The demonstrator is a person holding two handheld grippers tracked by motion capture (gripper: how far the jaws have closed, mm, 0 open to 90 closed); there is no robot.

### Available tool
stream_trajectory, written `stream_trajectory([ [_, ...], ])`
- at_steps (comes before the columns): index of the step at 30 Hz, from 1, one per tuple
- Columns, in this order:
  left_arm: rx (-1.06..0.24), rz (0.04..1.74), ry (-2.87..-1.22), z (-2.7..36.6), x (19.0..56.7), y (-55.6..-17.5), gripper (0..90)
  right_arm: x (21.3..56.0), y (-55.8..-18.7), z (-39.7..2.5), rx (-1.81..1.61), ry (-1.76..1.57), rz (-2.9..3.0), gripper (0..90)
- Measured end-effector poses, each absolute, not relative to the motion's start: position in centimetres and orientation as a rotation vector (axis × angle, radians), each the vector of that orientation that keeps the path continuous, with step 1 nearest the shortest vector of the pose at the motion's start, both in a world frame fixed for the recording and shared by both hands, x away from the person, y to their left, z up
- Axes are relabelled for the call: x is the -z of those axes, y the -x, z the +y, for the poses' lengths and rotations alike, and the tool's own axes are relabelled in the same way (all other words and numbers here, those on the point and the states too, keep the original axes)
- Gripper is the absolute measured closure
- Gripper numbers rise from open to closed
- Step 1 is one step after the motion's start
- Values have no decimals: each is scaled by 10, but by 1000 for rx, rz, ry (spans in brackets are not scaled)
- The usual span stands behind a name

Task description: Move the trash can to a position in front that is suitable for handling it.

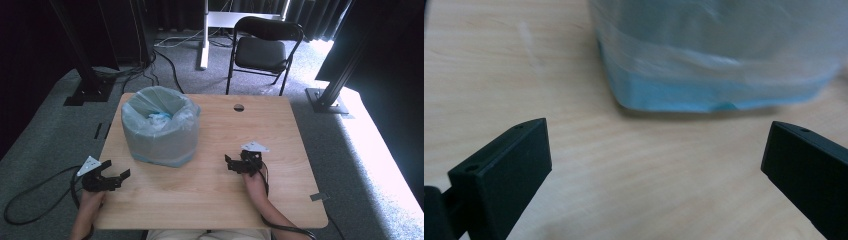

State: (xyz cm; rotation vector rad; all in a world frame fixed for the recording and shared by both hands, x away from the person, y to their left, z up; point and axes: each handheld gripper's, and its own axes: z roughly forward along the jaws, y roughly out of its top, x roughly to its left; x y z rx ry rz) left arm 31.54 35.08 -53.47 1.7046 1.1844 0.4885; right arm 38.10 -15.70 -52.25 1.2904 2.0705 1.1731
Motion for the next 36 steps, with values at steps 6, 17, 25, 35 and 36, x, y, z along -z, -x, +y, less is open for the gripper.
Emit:
stream_trajectory([
  [6, -509, 1180, -1716, 352, 530, -331, 1, 522, -400, -132, -1190, -1272, 2106, 119],
  [17, -548, 1244, -1657, 362, 530, -372, 1, 504, -444, -100, -1296, -1331, 1961, 120],
  [25, -598, 1231, -1657, 363, 507, -402, 1, 497, -476, -77, -1305, -1390, 1977, 119],
  [35, -622, 1189, -1668, 357, 478, -433, 1, 480, -501, -62, -1331, -1420, 1951, 119],
  [36, -619, 1178, -1670, 355, 478, -433, 1, 479, -502, -60, -1338, -1417, 1954, 119],
])
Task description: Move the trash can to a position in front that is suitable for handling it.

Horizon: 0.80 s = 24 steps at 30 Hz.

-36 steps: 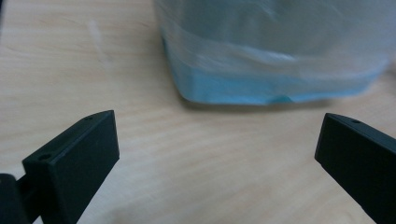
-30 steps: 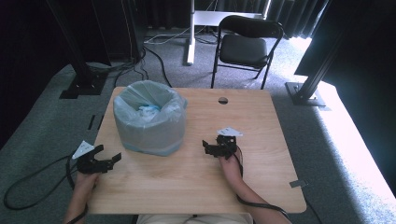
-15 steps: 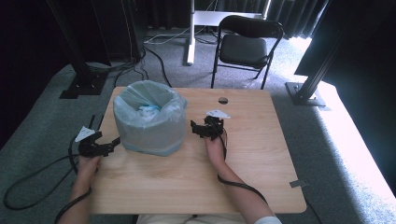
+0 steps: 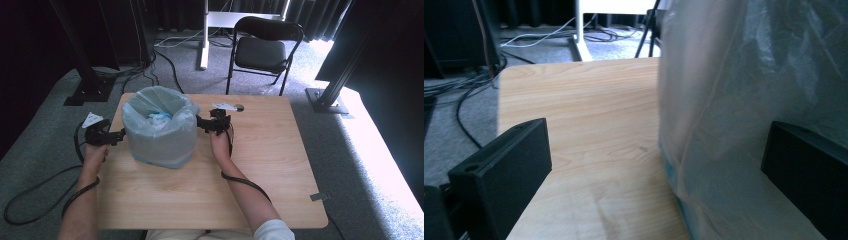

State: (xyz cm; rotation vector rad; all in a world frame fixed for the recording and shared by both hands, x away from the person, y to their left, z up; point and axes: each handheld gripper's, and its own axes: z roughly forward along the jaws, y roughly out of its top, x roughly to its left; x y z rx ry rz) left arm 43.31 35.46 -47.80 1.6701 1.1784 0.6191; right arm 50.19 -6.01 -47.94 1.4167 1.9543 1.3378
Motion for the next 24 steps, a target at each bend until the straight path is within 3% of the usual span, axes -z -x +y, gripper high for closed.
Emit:
stream_trajectory([
  [10, -578, 1148, -1671, 347, 484, -433, 2, 474, -503, -41, -1353, -1295, 2052, 122],
  [24, -555, 1107, -1750, 335, 478, -428, 2, 476, -501, -54, -1399, -1321, 2078, 145],
])
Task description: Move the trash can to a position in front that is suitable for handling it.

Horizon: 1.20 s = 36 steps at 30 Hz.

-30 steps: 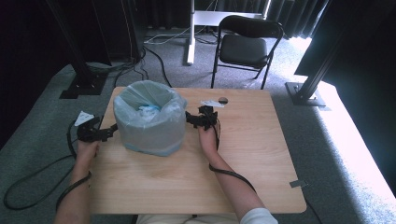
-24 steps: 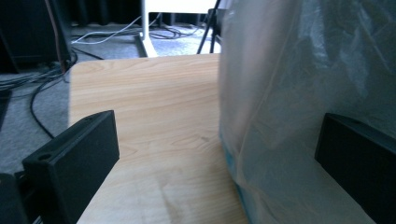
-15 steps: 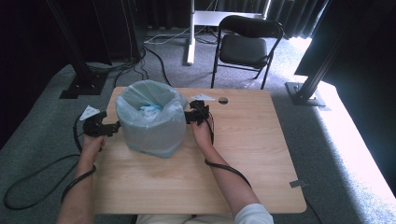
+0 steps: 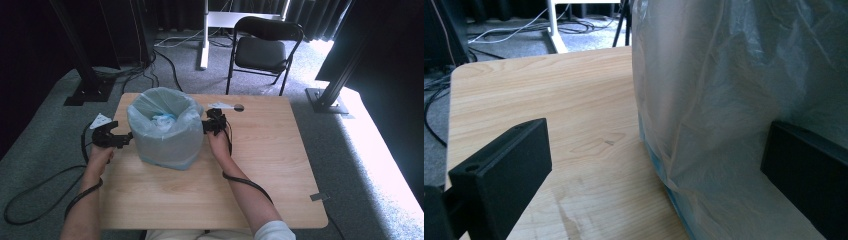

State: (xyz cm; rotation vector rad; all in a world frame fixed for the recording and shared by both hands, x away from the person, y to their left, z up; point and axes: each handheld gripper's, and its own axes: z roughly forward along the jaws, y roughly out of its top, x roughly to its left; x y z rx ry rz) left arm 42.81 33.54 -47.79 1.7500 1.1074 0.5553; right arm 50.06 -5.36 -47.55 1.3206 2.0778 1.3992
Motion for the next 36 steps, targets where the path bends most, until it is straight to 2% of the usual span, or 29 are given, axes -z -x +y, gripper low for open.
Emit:
stream_trajectory([
  [36, -440, 892, -1831, 206, 481, -410, 2, 476, -443, -189, -1330, -1308, 1974, 147],
])
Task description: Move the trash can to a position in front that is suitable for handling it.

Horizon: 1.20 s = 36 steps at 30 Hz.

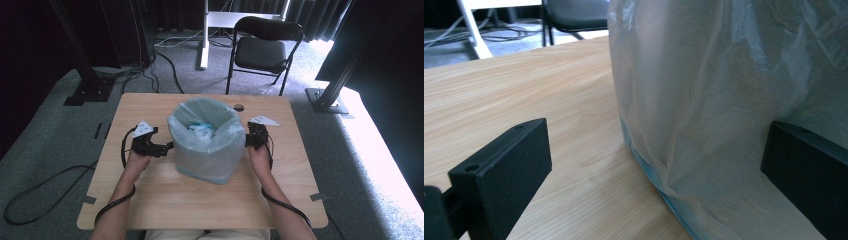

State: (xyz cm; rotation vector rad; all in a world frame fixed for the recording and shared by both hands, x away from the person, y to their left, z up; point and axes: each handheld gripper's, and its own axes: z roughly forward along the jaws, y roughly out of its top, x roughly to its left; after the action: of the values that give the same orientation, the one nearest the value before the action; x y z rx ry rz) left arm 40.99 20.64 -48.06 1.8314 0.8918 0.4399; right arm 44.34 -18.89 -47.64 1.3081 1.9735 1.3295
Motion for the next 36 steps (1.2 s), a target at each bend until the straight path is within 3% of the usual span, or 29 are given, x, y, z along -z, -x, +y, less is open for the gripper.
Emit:
stream_trajectory([
  [8, -418, 821, -1873, 179, 478, -407, 1, 479, -443, -217, -1344, -1345, 1940, 131],
  [11, -484, 852, -1863, 180, 483, -411, 1, 480, -447, -226, -1337, -1375, 1940, 119],
  [15, -479, 920, -1840, 191, 489, -427, 1, 484, -451, -232, -1330, -1420, 1947, 119],
  [21, -452, 888, -1843, 181, 481, -442, 1, 481, -453, -225, -1364, -1378, 1976, 119],
  [36, -422, 820, -1856, 178, 481, -419, 1, 489, -432, -226, -1366, -1444, 1984, 133],
])
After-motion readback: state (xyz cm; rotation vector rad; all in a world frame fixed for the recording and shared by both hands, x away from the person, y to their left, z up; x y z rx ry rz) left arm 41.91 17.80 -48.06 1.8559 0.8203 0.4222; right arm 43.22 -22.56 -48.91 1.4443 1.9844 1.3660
